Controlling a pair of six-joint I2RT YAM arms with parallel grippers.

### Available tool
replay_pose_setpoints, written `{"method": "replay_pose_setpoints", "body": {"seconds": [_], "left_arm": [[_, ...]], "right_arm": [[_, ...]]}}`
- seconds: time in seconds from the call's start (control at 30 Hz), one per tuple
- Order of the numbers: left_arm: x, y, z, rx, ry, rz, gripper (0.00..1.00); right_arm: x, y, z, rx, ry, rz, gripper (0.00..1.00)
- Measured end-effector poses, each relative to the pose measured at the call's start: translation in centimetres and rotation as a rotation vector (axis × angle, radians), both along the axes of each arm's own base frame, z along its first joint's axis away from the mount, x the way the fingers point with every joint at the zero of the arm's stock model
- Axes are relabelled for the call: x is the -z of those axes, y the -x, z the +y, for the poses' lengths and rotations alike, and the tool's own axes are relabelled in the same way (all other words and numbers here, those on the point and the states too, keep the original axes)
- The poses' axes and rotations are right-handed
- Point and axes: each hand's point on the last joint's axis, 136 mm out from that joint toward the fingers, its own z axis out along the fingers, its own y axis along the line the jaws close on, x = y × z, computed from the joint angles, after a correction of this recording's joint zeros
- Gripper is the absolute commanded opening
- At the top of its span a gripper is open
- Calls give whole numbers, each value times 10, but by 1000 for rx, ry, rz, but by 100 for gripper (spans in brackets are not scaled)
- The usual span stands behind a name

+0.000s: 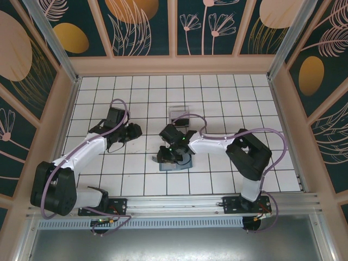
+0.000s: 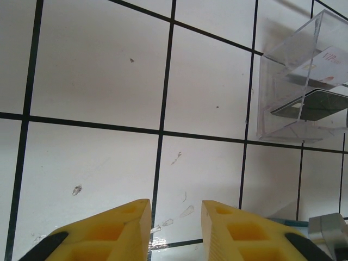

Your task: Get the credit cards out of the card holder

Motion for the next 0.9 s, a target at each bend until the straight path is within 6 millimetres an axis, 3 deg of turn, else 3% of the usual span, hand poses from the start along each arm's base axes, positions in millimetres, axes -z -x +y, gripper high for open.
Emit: {"method": "replay_pose_setpoints", "body": {"seconds": [0.9], "left_arm": [[-3,2,-2,10,15,-6,31]], "right_arm": [[7,-2,-1,6,85,-29,30]]}}
